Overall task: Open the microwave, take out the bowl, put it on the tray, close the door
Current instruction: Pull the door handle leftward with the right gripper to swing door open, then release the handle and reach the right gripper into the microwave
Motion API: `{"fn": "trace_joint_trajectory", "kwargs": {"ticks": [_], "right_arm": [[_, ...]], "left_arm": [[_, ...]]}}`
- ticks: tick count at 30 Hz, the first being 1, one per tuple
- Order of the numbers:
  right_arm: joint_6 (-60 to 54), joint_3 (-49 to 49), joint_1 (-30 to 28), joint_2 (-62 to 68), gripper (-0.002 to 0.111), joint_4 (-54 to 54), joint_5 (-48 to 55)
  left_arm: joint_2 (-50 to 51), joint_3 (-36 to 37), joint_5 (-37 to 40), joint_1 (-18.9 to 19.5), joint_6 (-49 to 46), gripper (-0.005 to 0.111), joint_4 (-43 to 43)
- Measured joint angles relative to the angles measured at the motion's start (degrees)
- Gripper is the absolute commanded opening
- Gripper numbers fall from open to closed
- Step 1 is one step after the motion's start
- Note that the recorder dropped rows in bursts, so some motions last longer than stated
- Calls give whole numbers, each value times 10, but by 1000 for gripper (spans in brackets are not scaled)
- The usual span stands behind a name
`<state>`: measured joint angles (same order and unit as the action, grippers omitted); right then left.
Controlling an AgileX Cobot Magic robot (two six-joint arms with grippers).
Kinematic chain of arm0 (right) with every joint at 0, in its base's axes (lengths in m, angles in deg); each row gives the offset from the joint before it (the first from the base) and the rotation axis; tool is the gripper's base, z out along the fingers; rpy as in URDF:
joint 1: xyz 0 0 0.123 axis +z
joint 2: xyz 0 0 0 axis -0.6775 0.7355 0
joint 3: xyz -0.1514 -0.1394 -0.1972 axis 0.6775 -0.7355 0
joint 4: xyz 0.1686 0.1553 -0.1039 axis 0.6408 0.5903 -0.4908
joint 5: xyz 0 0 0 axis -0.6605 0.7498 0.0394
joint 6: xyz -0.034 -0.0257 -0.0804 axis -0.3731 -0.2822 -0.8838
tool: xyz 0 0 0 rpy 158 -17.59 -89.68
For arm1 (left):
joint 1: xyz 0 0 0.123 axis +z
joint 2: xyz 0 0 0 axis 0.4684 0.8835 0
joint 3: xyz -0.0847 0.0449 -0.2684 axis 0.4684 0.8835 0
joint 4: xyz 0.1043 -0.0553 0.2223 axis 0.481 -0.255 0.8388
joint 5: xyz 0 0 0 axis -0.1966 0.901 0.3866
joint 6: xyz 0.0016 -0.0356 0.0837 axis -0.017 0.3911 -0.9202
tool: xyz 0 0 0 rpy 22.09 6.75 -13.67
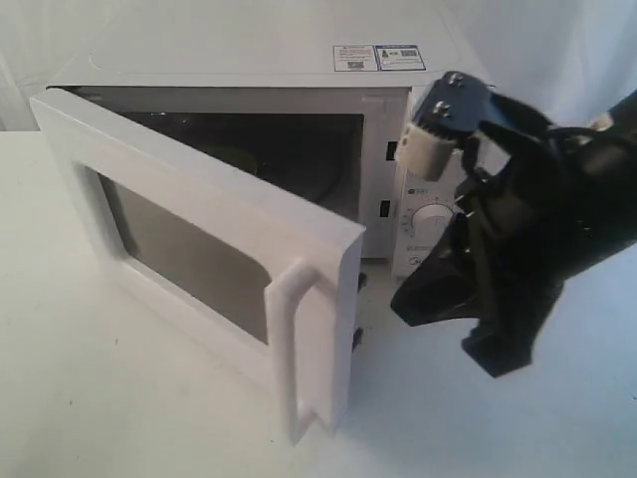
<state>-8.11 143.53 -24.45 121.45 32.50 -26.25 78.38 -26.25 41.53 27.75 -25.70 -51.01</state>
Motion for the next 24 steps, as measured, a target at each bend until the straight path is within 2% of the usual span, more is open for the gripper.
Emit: {"fn": "trace_joint_trajectory", "kwargs": {"ticks": [2,6,14,19,24], "right_arm": [[2,0,0,-34,0,-7,0],[13,0,0,-78,0,-7,-72],[-1,0,0,-19,0,66,-138],[-98,0,0,64,0,174,-178],[-228,0,1,143,0,294,-155]], "left_arm": [[0,0,0,0,0,0,0],[0,0,0,0,0,0,0],[0,0,0,0,0,0,0],[0,0,0,0,0,0,0],[0,0,0,0,0,0,0]]}}
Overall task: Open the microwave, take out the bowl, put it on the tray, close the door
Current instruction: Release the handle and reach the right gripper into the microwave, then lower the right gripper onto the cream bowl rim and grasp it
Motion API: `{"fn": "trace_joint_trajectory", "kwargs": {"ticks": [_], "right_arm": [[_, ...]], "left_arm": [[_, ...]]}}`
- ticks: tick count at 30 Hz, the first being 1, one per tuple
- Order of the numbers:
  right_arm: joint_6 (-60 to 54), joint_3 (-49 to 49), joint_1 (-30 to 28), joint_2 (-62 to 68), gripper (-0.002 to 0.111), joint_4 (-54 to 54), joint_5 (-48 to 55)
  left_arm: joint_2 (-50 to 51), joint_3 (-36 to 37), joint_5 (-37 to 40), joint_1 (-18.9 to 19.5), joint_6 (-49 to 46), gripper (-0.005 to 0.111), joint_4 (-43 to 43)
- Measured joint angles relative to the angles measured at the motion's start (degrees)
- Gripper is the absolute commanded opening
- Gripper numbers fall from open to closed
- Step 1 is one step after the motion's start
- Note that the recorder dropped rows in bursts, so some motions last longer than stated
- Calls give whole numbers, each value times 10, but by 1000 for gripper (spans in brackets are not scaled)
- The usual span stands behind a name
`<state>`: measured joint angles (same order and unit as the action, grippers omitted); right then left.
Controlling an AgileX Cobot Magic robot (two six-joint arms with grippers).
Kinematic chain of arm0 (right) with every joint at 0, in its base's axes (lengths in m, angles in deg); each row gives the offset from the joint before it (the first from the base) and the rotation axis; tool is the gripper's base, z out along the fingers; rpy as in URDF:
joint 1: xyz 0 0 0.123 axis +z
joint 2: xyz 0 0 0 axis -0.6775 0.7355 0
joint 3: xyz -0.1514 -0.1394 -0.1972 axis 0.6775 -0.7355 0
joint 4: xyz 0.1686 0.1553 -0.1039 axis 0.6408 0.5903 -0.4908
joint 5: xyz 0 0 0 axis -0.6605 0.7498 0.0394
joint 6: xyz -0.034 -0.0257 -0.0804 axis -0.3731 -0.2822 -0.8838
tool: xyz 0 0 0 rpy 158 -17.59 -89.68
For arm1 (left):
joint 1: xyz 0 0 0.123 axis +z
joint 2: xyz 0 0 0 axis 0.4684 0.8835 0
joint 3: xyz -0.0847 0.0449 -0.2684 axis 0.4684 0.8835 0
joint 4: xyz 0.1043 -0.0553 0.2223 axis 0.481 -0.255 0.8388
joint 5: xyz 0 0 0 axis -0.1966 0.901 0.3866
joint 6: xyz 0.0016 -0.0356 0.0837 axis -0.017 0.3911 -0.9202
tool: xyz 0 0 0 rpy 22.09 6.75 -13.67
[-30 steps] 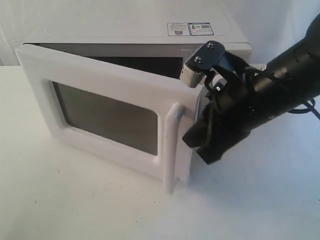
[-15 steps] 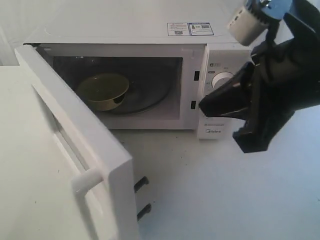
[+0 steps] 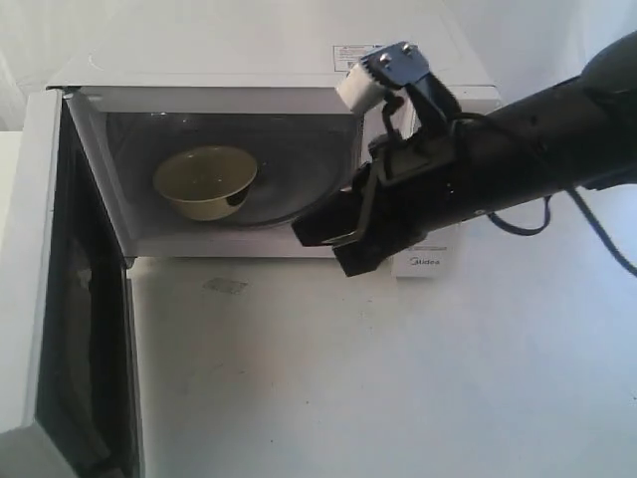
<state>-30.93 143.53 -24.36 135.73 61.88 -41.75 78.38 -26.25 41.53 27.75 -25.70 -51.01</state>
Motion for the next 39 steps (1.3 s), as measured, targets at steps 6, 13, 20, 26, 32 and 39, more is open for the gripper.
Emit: {"fn": "trace_joint_trajectory", "kwargs": {"ticks": [6,13,20,26,32,39], "right_arm": [[-79,26,108,35,0,-35,-56],[-59,29,259,35,0,-275,-330],[-83,60,276,94,0,-322,-425],[-83,93,277,163,0,-363,-424],[-18,115,277,195,0,-362,-466],[181,167,277,195,0,-392,-308]], "left_arm": [[0,0,0,0,0,0,2],[0,0,0,0,0,0,2],[0,0,0,0,0,0,2],[0,0,0,0,0,0,2],[0,0,0,0,0,0,2],[0,0,0,0,0,0,2]]}}
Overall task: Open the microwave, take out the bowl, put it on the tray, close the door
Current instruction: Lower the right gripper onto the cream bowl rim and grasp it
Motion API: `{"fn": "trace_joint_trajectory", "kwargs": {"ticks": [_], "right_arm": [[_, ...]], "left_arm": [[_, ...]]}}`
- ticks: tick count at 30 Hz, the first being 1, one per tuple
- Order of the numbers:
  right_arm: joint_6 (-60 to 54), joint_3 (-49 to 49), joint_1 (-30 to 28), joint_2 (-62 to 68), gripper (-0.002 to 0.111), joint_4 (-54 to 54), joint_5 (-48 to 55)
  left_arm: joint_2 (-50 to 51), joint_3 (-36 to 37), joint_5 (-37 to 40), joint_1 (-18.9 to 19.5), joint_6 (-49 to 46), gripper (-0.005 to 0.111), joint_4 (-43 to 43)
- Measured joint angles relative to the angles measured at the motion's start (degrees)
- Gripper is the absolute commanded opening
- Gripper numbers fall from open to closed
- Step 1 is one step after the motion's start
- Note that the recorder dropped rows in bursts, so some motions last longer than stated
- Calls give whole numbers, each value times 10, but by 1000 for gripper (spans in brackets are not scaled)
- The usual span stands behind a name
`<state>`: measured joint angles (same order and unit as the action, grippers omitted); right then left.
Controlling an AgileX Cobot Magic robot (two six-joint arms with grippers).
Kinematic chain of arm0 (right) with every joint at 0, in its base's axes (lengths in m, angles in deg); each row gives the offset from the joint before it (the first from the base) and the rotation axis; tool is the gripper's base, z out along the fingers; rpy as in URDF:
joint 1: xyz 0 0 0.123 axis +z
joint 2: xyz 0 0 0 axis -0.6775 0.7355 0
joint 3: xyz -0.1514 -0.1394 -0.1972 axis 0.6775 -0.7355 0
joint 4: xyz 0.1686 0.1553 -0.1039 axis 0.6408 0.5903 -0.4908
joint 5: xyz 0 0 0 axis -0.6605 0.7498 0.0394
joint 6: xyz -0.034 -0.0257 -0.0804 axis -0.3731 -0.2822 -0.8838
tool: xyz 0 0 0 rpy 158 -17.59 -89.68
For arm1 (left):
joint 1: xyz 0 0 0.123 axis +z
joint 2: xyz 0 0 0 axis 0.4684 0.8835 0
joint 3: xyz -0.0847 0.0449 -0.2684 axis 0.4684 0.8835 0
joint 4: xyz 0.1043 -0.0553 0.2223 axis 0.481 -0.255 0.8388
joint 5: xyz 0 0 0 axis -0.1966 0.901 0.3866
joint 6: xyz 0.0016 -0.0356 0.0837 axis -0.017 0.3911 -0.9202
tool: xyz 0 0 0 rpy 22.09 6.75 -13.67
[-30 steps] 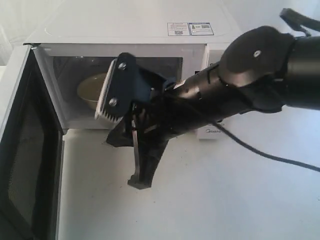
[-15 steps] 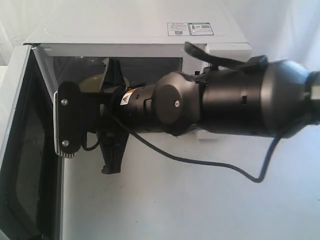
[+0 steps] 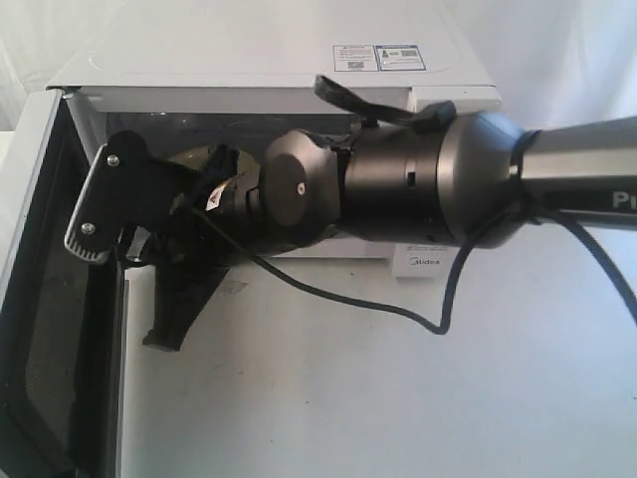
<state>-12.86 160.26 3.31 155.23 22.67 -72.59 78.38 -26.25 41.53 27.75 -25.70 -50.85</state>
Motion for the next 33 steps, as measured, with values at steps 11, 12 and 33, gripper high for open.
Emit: {"fn": "trace_joint_trajectory", "kwargs": {"ticks": [11,12,33], "right_arm": [[325,86,34,3,0,-512,295],[355,87,37,7,0,-568,288],[373,79,29,37,0,-658,58]], "left_arm": [[0,0,0,0,0,0,0],[0,0,0,0,0,0,0],[0,0,0,0,0,0,0]]}}
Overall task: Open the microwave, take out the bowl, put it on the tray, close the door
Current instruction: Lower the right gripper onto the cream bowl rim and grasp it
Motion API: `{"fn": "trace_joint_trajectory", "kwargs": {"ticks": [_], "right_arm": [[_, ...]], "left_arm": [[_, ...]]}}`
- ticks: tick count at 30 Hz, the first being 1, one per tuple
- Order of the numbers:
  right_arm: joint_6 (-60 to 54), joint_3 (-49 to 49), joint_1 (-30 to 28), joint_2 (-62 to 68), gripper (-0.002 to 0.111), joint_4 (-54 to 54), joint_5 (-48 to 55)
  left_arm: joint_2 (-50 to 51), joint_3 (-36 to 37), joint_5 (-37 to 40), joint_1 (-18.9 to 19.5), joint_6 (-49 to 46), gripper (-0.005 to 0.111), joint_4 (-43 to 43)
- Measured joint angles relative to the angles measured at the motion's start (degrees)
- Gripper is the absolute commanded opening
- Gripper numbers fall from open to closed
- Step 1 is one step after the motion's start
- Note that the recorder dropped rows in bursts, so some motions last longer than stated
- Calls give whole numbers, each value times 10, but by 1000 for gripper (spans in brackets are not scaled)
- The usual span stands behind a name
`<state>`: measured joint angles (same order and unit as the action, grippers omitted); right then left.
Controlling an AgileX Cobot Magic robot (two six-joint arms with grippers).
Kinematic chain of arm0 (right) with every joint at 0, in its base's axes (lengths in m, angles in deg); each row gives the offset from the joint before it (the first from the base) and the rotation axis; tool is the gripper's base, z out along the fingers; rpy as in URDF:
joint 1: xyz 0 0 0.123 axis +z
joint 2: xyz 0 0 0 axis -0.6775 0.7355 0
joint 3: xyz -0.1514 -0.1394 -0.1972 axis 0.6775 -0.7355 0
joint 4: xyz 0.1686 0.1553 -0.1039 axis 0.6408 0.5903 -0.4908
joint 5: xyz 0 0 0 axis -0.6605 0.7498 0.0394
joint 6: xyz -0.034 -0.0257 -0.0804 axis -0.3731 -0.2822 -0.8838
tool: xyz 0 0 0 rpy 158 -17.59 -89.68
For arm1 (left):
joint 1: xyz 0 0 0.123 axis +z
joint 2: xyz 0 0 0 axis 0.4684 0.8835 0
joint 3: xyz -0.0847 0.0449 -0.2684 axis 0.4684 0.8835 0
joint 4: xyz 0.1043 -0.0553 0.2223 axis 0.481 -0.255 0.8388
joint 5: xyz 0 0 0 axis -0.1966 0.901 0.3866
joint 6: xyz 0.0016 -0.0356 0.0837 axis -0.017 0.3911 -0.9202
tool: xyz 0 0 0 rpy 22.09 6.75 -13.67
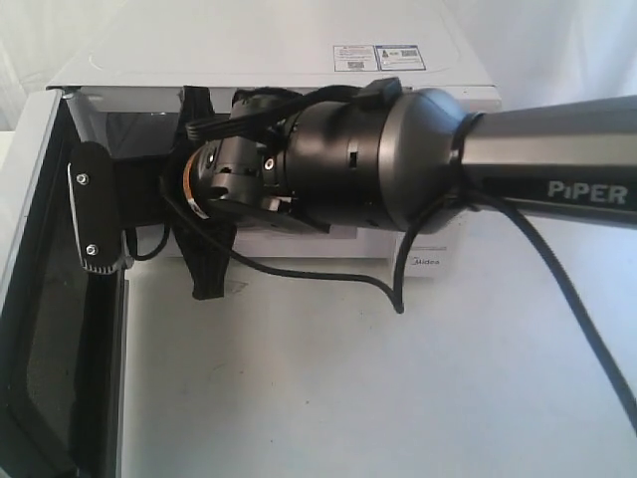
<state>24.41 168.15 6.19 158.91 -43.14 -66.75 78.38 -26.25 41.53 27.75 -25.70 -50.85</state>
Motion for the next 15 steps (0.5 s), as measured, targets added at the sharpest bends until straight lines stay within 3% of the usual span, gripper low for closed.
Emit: {"fn": "trace_joint_trajectory", "kwargs": {"ticks": [8,11,15], "right_arm": [[0,-1,-1,40,2,7,-5],[0,-1,-1,48,13,7,-23],[0,-1,-1,51,43,6,-44]], "left_arm": [[0,0,0,0,0,0,0],[0,0,0,0,0,0,0],[0,0,0,0,0,0,0]]}}
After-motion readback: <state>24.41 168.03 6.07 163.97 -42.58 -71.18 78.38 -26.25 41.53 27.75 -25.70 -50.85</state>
